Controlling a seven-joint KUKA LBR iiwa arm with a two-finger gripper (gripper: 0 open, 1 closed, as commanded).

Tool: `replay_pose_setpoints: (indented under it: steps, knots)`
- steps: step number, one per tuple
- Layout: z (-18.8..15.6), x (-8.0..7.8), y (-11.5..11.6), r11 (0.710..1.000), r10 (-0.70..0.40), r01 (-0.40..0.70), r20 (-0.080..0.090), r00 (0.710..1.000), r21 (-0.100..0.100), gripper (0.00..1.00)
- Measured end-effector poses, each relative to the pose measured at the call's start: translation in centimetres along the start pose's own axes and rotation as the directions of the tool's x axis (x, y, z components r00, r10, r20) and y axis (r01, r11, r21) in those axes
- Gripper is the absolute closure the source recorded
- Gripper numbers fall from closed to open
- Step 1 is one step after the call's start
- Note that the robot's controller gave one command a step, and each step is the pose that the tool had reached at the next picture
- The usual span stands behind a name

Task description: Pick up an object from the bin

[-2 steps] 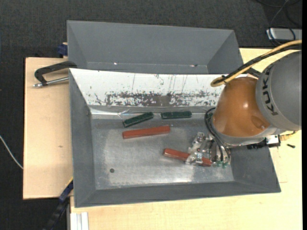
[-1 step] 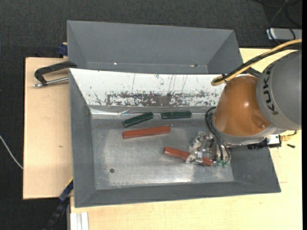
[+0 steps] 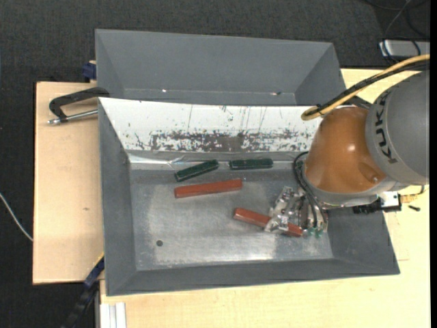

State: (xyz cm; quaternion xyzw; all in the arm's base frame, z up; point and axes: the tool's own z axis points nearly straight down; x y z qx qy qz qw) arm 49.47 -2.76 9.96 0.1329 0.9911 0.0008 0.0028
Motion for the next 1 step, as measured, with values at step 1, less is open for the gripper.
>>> replay_pose_setpoints:
  steps: [1]
  knots:
    - [-0.72, 0.15, -0.01, 1.000, 0.000, 0.000, -0.008, 1.000, 0.001, 1.00]
